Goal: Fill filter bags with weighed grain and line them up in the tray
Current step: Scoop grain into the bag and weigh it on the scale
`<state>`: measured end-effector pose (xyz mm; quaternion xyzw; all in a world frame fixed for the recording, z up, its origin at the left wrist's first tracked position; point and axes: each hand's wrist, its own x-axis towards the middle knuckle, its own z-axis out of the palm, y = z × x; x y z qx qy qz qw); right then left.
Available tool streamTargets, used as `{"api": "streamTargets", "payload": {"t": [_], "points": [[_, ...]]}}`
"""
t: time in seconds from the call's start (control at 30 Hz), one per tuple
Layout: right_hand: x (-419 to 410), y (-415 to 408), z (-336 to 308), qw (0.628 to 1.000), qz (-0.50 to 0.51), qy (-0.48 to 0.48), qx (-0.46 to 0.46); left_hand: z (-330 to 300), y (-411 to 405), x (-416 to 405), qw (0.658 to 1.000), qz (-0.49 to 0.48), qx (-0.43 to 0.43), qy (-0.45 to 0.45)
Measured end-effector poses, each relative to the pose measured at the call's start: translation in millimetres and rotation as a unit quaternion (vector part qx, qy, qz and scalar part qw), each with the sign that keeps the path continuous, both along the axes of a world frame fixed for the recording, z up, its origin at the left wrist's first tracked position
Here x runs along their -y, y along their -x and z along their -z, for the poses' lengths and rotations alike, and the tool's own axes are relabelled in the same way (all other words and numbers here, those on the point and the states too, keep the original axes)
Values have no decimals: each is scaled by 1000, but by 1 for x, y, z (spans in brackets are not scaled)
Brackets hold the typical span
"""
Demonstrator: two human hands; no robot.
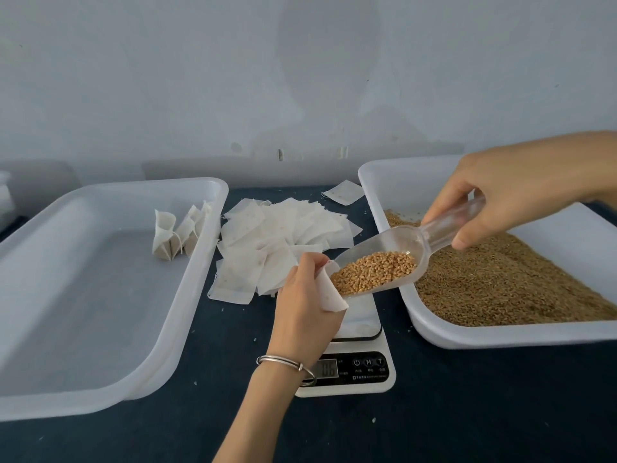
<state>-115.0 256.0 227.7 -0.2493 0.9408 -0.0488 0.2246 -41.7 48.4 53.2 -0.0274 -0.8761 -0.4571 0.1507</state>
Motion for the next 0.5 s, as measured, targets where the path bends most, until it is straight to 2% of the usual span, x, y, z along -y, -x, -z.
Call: {"api": "streamTargets", "payload": {"t": [0.5], "points": [[10, -13, -6, 999, -4, -34, -30, 9, 5, -3, 1000, 11, -3, -5]]}}
